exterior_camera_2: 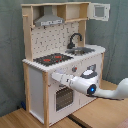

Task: Play with the kitchen

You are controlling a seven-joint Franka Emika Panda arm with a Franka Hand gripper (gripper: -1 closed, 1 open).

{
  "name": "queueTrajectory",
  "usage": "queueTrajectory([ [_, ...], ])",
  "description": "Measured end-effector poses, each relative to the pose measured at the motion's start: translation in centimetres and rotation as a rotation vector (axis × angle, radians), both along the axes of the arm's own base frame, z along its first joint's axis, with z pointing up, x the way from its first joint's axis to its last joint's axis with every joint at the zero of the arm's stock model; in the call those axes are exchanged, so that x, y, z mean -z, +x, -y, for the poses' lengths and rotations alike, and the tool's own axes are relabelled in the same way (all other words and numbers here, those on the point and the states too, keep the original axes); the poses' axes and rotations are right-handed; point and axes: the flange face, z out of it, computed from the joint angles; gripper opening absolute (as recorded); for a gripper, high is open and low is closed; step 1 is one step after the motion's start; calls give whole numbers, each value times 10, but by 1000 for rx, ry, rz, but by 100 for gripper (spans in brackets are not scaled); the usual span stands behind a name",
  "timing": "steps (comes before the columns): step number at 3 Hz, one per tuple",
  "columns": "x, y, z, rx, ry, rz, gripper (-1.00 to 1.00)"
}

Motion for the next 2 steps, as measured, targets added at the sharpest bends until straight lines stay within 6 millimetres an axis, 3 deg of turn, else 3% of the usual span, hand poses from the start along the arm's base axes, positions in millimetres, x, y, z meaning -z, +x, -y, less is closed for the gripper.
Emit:
queueTrajectory([
  [2,0,0,0,4,233,-7,-100],
])
